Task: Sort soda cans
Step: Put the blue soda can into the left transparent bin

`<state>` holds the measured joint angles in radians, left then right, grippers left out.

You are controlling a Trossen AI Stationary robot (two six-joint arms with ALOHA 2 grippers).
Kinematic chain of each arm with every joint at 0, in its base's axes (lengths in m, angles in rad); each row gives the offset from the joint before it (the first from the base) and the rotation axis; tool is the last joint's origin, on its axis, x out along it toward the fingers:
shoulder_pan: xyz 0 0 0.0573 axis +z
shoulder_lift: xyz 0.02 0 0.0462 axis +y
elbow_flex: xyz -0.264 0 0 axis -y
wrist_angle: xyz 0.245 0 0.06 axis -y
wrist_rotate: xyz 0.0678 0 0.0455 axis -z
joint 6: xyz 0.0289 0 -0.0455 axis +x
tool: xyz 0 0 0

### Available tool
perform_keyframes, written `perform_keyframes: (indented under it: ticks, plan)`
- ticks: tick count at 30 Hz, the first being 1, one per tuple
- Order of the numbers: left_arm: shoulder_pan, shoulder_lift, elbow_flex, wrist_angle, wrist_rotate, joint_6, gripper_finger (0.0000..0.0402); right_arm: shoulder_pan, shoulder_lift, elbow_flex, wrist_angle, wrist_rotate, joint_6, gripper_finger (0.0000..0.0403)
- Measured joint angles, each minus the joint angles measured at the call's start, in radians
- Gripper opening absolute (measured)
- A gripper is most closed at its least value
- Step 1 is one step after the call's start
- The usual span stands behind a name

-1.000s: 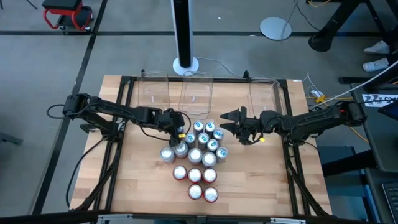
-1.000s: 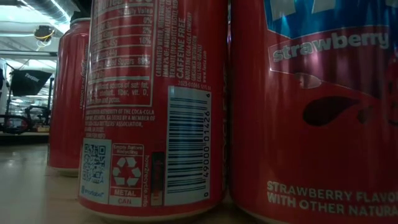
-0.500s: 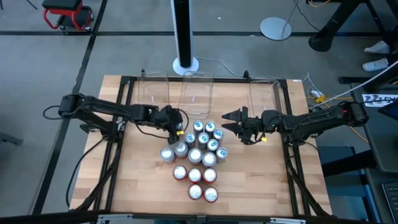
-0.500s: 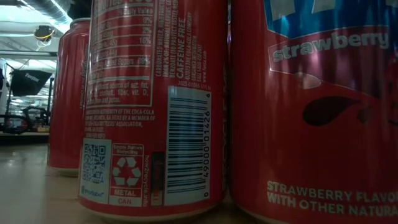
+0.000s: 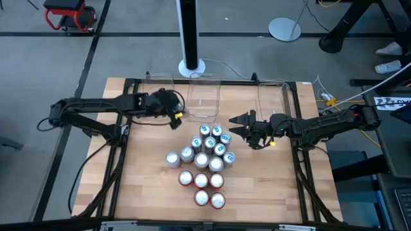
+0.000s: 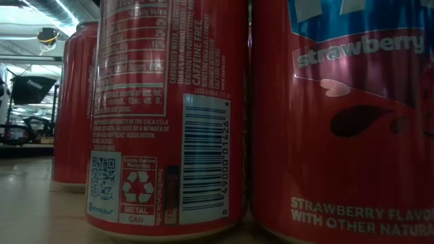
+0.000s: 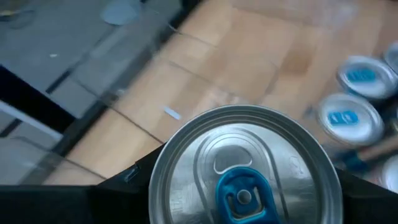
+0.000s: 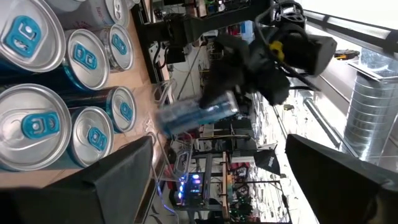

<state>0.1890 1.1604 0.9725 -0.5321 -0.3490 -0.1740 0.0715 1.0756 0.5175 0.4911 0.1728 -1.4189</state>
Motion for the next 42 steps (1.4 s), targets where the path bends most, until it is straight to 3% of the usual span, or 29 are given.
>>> perform_keyframes:
  ticks: [7, 20, 30, 42]
  plan:
    - [0.117, -0.026, 0.0, -0.007, -0.135, 0.021, 0.0228, 0.0, 0.0, 0.0, 0.001, 0.0, 0.0, 0.0366]
    - [0.415, 0.015, 0.0, 0.044, -0.148, 0.012, 0.0229, 0.0, 0.0, 0.0, 0.003, 0.02, 0.0, 0.0366]
    - [0.526, 0.164, 0.0, 0.101, -0.109, 0.007, 0.023, 0.0, 0.0, 0.0, 0.002, 0.045, 0.0, 0.0366]
    - [0.634, 0.313, 0.0, 0.17, 0.052, -0.029, 0.023, 0.0, 0.0, 0.0, 0.001, 0.045, -0.001, 0.0366]
